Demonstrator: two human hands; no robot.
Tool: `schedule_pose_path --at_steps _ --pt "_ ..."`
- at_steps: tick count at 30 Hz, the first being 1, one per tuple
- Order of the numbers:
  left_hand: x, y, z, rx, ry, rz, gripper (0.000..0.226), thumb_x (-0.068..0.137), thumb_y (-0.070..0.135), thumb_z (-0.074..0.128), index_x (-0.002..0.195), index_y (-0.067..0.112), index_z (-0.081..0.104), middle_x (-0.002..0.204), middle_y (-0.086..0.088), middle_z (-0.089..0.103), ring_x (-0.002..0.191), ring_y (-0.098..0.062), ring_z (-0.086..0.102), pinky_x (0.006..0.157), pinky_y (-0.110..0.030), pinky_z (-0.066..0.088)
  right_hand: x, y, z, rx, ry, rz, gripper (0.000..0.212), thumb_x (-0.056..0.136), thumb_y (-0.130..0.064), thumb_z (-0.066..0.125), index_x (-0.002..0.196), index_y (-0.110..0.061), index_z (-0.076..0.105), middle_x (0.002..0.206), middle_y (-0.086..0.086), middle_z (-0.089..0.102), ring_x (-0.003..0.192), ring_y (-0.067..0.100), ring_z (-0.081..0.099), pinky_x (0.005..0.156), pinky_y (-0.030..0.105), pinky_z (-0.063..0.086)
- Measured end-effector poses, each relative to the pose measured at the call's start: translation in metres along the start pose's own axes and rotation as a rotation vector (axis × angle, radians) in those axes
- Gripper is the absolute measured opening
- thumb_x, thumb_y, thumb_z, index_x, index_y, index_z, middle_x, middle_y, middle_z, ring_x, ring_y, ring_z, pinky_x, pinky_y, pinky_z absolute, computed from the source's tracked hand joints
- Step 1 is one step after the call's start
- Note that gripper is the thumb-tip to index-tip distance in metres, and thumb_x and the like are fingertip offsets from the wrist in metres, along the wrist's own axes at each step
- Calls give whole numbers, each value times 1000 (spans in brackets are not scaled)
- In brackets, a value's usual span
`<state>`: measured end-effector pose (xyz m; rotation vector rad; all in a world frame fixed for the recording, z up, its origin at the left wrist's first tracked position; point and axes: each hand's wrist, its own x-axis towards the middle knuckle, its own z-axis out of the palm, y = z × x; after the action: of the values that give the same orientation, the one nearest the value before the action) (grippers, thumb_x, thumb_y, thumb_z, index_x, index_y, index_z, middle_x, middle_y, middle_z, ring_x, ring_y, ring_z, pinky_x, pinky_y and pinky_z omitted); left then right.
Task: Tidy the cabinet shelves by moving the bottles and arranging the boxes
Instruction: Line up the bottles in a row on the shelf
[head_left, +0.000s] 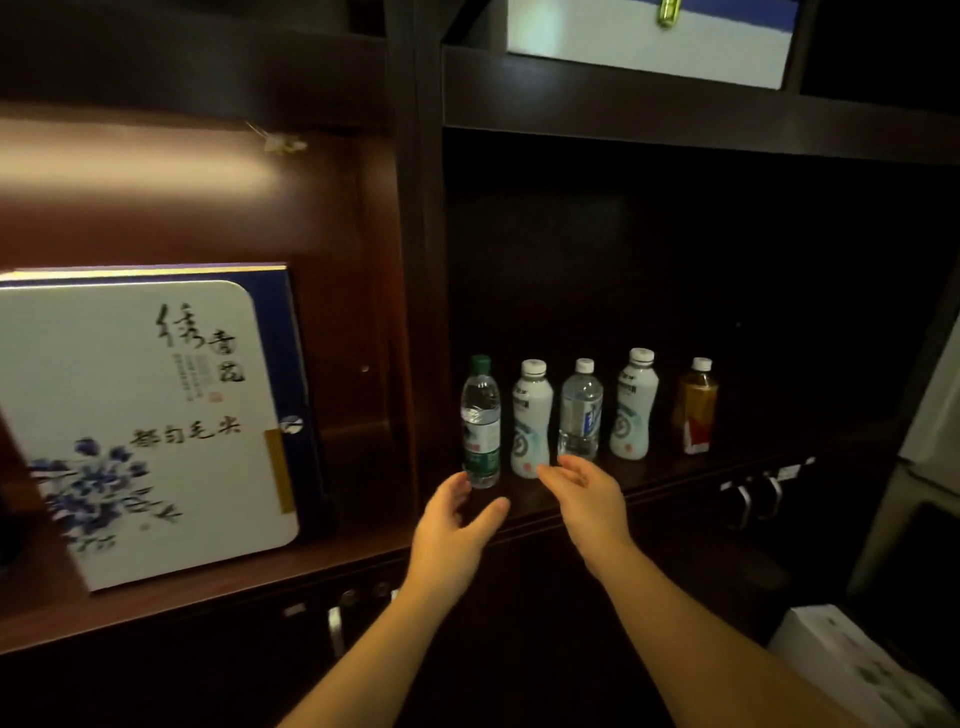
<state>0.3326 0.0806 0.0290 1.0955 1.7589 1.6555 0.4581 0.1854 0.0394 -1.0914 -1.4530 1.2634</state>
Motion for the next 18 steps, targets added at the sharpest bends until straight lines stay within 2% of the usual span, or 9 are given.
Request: schedule_pose_path --at_steps 4,7,10,12,15,18 --pt "45 -18 41 40 15 -36 86 77 42 73 147 19 29 148 1 40 133 -11 38 102 -24 30 45 14 -3 -75 16 -9 53 82 -34 74 129 -14 61 111 -1 68 100 12 62 86 26 45" --pt "80 -34 56 96 130 -108 93 78 40 71 150 17 18 151 -5 35 136 -20 38 101 -29 34 77 32 3 -157 11 -6 52 82 -35 73 128 -14 61 105 -4 66 103 14 62 86 28 45" --pt "103 -52 68 180 228 -143 95 81 36 70 152 14 11 147 -11 42 131 -25 45 97 -29 39 99 54 12 -218 -7 -13 52 82 -39 73 127 -19 61 94 -16 60 98 10 59 85 27 43" --pt "118 -62 75 229 258 -183 97 83 39 67 153 16 4 152 -12 34 135 -28 40 101 -34 39 112 68 19 -251 -23 -11 62 82 -44 71 136 -19 53 107 -10 62 105 13 59 86 27 42" --pt "143 -74 82 192 259 -280 99 82 40 67 152 22 -1 160 -7 16 144 -28 23 111 -42 28 135 85 29 -278 -24 -21 76 82 -44 72 146 -17 40 137 5 56 125 23 54 92 28 42" --pt "163 -81 85 126 302 -281 100 80 34 71 152 25 2 160 -5 18 144 -29 24 111 -46 27 160 95 37 -354 -14 -64 87 75 -53 74 146 -17 38 144 7 48 129 25 50 99 39 47"
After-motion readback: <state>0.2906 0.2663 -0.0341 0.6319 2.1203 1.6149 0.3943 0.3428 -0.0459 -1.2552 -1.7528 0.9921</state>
